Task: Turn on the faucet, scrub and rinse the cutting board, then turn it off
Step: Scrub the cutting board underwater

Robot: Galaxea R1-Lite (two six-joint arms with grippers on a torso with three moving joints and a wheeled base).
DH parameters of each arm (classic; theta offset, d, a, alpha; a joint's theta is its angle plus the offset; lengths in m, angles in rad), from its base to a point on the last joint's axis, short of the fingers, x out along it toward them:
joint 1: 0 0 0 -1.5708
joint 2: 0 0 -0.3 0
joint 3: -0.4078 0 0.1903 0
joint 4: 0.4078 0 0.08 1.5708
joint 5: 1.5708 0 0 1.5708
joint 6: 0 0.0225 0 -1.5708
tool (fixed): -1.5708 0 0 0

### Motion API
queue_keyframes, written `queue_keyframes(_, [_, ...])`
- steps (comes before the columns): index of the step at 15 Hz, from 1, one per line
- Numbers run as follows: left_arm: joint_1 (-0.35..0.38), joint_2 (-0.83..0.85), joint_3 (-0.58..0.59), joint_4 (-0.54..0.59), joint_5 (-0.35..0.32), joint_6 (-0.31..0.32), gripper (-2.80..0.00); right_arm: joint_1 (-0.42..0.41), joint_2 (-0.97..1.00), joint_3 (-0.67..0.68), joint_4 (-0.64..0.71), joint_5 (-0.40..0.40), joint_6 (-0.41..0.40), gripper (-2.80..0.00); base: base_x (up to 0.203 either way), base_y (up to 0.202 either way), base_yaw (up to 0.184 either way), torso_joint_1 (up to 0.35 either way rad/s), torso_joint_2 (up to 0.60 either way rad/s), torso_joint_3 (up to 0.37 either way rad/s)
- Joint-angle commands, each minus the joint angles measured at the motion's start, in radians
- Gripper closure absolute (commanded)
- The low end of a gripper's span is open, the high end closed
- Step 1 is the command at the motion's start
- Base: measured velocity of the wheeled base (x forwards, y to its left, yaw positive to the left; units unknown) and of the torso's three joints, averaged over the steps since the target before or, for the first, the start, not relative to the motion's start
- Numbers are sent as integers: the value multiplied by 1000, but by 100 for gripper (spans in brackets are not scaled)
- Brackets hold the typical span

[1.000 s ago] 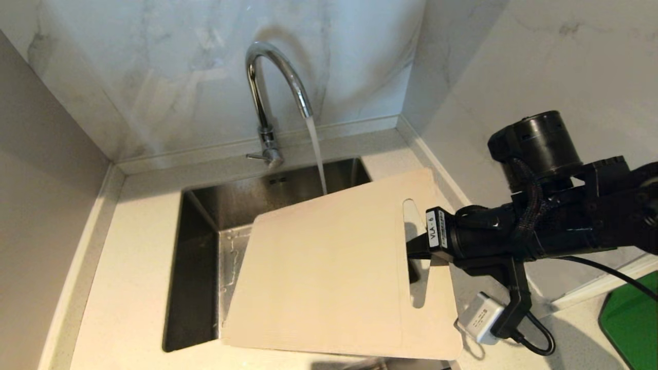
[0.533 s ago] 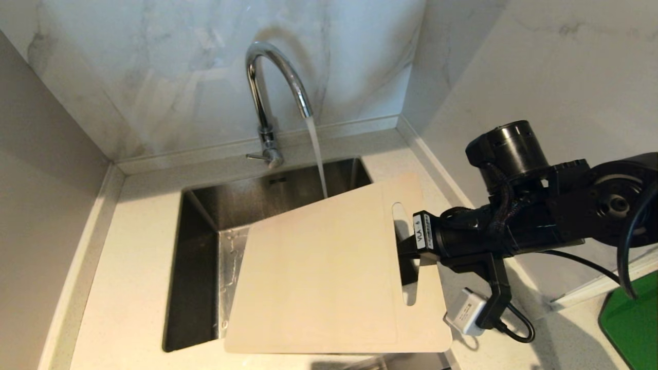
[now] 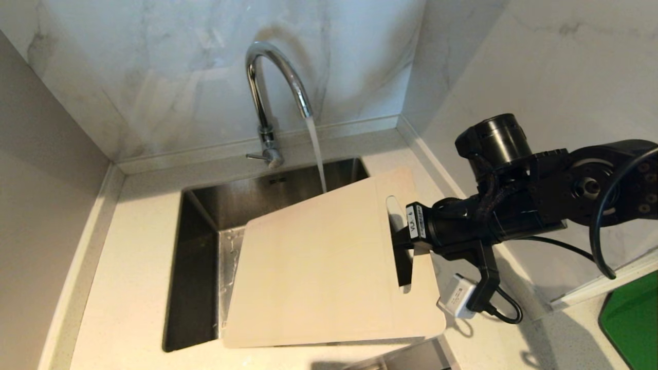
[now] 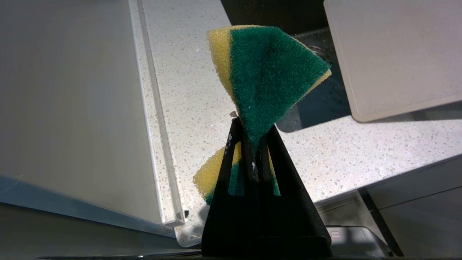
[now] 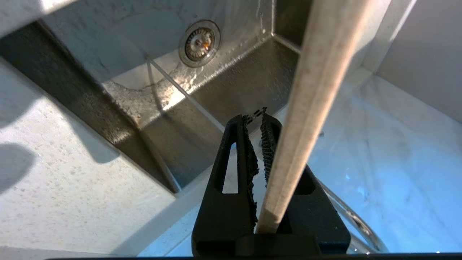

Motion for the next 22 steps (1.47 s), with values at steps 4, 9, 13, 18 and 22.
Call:
queue_keyframes(4, [0, -3, 3, 0, 0, 0, 0, -6, 30, -39, 5, 7, -15, 0, 0, 0, 0, 0, 0, 0])
queue_keyframes(9, [0, -3, 3, 0, 0, -1, 0, -6, 71, -130, 43, 27, -15, 0, 0, 0, 0, 0, 0, 0])
queue_keyframes(13, [0, -3, 3, 0, 0, 0, 0, -6, 84, -159, 70, 30, -15, 0, 0, 0, 0, 0, 0, 0])
queue_keyframes(18, [0, -2, 3, 0, 0, -1, 0, -7, 145, -267, 71, 36, -15, 0, 0, 0, 0, 0, 0, 0])
queue_keyframes(22, [0, -2, 3, 0, 0, 0, 0, -15, 179, -296, 68, 38, -15, 0, 0, 0, 0, 0, 0, 0])
